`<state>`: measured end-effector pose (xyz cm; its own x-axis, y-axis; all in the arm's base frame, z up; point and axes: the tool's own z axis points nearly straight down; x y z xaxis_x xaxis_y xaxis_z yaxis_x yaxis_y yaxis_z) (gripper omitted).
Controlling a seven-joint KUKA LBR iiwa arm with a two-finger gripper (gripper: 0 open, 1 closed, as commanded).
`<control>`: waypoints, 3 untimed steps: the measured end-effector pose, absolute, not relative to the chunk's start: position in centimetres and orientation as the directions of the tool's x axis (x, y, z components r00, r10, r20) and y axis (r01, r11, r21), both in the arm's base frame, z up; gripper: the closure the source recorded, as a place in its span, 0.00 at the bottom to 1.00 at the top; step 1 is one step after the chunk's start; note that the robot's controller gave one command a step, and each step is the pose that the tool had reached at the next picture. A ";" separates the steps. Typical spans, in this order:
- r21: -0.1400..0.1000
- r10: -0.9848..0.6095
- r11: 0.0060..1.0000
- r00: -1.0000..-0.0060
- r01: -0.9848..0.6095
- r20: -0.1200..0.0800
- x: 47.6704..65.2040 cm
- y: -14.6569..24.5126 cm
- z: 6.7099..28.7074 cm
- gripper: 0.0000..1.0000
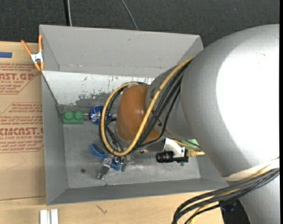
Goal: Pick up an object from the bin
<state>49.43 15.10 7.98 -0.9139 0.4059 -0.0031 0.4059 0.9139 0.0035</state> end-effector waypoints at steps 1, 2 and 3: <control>0.005 0.407 0.913 -0.913 0.407 -0.007 49.6 15.1 8.1 1.00; 0.006 0.406 0.914 -0.914 0.406 -0.006 49.8 15.2 17.4 1.00; 0.003 0.404 0.915 -0.915 0.404 -0.002 49.8 15.3 20.1 1.00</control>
Offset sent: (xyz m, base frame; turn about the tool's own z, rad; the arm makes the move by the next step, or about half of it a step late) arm 0.0000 0.0000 0.0000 0.0000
